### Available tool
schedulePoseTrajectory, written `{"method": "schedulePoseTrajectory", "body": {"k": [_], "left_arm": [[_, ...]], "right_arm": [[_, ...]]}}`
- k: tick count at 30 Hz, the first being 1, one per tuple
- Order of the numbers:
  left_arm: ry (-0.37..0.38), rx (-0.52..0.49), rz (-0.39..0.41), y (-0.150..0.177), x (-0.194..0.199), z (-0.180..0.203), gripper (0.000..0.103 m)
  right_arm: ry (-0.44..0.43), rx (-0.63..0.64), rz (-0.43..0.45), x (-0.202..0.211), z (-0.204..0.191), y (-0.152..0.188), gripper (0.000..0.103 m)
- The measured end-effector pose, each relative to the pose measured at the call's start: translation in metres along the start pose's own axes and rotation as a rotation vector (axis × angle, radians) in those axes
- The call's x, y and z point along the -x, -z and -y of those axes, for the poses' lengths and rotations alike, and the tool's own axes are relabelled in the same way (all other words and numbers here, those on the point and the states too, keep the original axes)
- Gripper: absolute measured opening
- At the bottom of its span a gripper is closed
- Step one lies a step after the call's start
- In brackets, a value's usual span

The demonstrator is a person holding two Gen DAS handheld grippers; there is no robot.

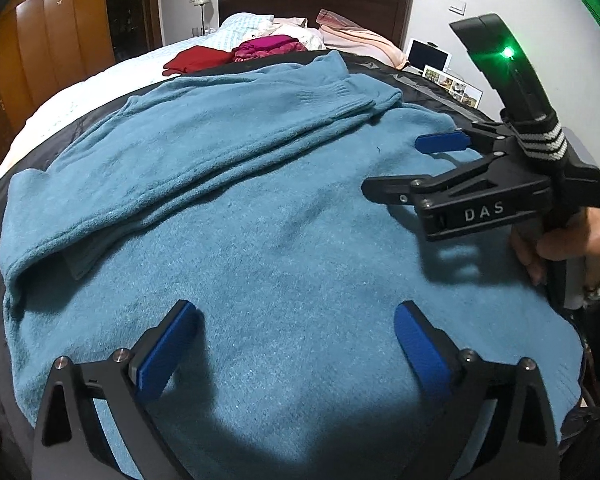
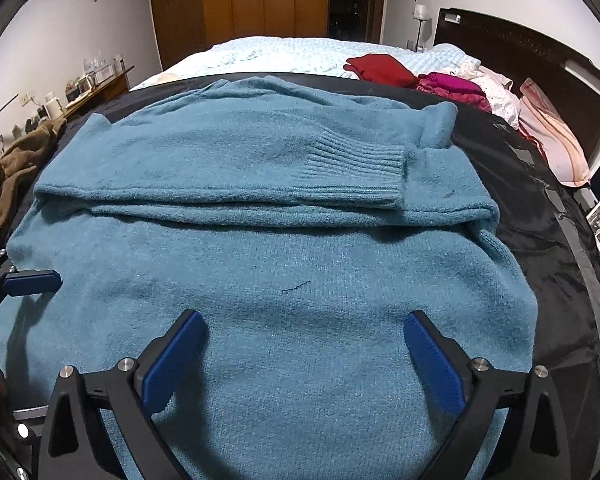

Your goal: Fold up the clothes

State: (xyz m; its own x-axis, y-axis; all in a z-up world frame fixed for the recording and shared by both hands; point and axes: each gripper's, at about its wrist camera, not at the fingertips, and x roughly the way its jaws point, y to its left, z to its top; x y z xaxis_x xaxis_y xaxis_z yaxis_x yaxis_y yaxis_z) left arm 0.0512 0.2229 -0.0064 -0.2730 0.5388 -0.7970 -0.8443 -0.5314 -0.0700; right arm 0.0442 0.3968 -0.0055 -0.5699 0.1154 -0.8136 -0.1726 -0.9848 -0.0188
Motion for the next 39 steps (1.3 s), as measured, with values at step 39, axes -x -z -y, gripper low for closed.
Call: {"method": "schedulePoseTrajectory", "body": {"k": [39], "left_arm": [[0.051,-0.069,-0.009,0.093,0.091,0.056,0.101]], "right_arm": [[-0.068,-0.070,0.147,0.087,0.064,0.046,0.102]]}}
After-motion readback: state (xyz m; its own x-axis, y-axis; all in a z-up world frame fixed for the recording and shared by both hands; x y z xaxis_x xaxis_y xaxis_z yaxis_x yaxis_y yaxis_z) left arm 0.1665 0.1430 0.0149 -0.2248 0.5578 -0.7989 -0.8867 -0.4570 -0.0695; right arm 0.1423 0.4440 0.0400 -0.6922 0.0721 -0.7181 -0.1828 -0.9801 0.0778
